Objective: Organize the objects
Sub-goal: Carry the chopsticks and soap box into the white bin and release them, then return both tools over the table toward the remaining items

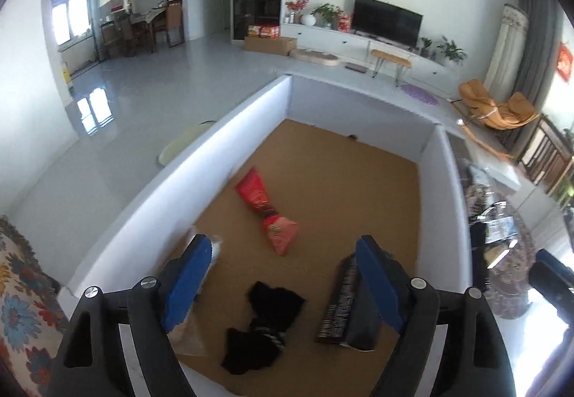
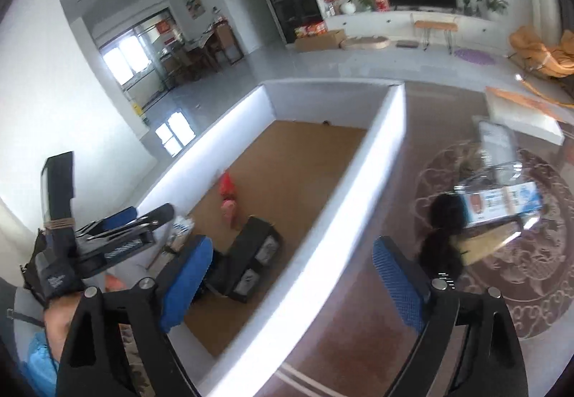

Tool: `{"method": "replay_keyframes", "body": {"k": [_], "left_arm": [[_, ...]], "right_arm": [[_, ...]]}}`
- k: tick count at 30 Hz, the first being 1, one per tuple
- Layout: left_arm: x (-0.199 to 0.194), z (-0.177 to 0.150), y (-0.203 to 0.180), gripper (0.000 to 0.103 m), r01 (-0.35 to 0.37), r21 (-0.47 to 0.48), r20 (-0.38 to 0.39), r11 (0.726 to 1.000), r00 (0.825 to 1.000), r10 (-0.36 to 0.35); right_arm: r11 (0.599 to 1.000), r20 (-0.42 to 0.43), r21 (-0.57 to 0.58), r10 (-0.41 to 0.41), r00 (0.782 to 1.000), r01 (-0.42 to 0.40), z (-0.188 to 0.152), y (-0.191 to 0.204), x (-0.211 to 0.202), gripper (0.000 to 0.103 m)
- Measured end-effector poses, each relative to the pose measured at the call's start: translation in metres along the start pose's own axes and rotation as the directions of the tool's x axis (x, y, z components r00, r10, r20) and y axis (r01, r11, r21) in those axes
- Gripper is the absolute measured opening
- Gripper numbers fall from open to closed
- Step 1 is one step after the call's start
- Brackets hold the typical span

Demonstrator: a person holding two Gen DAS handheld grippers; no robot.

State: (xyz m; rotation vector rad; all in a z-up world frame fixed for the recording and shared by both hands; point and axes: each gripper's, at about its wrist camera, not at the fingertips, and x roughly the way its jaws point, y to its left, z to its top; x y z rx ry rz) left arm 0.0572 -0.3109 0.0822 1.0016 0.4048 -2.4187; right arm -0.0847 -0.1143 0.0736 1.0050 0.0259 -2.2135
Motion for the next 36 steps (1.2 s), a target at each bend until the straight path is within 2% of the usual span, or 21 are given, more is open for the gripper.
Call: {"method": "replay_keyframes", "body": {"k": [2,3,5,7,10,12,13,15,17,18,21,22,25,26,28,30,33,36], "left_arm": [[-0.013,0.001,-0.032,0.082,0.114,0.025,0.018,0.993,0.993,-0.115],[-0.019,-0.003,-0.050,0.082,0.170,0.046,0.017,0.984,0.985,-0.171],[-0.031,-0.015,-0.093,0.082,0.295,0.110,-0.019,0.949,0.955,-0.295],[-0.040,-0.032,-0.137,0.084,0.396,0.182,-0.077,0.900,0.918,-0.388],[-0.042,-0.071,-0.199,0.099,0.495,0.255,-0.185,0.831,0.868,-0.460],[-0.030,-0.102,-0.231,0.099,0.532,0.276,-0.255,0.800,0.844,-0.473],[-0.020,-0.118,-0.246,0.099,0.532,0.295,-0.279,0.794,0.842,-0.461],[0.002,-0.140,-0.272,0.099,0.501,0.341,-0.300,0.796,0.860,-0.413],[0.022,-0.155,-0.291,0.099,0.460,0.380,-0.295,0.803,0.883,-0.366],[0.032,-0.158,-0.297,0.099,0.443,0.387,-0.293,0.809,0.891,-0.348],[0.060,-0.157,-0.300,0.099,0.431,0.361,-0.306,0.827,0.892,-0.332],[0.062,-0.156,-0.304,0.099,0.414,0.376,-0.269,0.829,0.905,-0.330],[0.077,-0.151,-0.321,0.100,0.359,0.436,-0.258,0.825,0.928,-0.268],[0.082,-0.149,-0.329,0.103,0.341,0.464,-0.256,0.818,0.935,-0.245],[0.090,-0.142,-0.338,0.103,0.346,0.473,-0.260,0.810,0.934,-0.247],[0.097,-0.135,-0.344,0.103,0.335,0.461,-0.243,0.821,0.938,-0.246],[0.103,-0.126,-0.345,0.103,0.294,0.418,-0.212,0.859,0.952,-0.222],[0.105,-0.126,-0.346,0.103,0.290,0.418,-0.211,0.861,0.953,-0.219]], "right_arm": [[0.992,0.036,0.025,-0.125,0.992,0.124,-0.013,-0.040,-0.011,0.096],[0.981,0.039,0.043,-0.193,0.980,0.191,-0.023,-0.061,-0.016,0.097],[0.939,-0.011,0.078,-0.335,0.942,0.334,-0.047,-0.109,-0.022,0.097],[0.894,-0.074,0.116,-0.427,0.901,0.433,-0.075,-0.152,-0.027,0.096],[0.832,-0.115,0.169,-0.516,0.849,0.529,-0.107,-0.199,-0.040,0.096],[0.802,-0.136,0.194,-0.548,0.825,0.565,-0.117,-0.217,-0.043,0.096],[0.789,-0.144,0.208,-0.560,0.816,0.578,-0.120,-0.226,-0.044,0.096],[0.768,-0.159,0.223,-0.578,0.800,0.600,-0.122,-0.242,-0.046,0.096],[0.763,-0.160,0.232,-0.582,0.797,0.603,-0.121,-0.245,-0.044,0.096],[0.762,-0.158,0.235,-0.583,0.797,0.604,-0.121,-0.248,-0.044,0.096],[0.759,-0.150,0.240,-0.586,0.796,0.605,-0.121,-0.254,-0.043,0.096],[0.764,-0.156,0.240,-0.579,0.800,0.600,-0.121,-0.255,-0.040,0.096],[0.773,-0.167,0.222,-0.570,0.805,0.594,-0.117,-0.259,-0.030,0.097],[0.776,-0.182,0.210,-0.567,0.803,0.595,-0.115,-0.260,-0.026,0.097],[0.779,-0.199,0.201,-0.561,0.803,0.594,-0.113,-0.262,-0.020,0.103],[0.798,-0.194,0.210,-0.532,0.824,0.565,-0.109,-0.267,-0.017,0.103],[0.786,-0.188,0.238,-0.540,0.821,0.571,-0.107,-0.273,-0.014,0.103],[0.785,-0.189,0.239,-0.540,0.820,0.572,-0.107,-0.272,-0.013,0.103]]}}
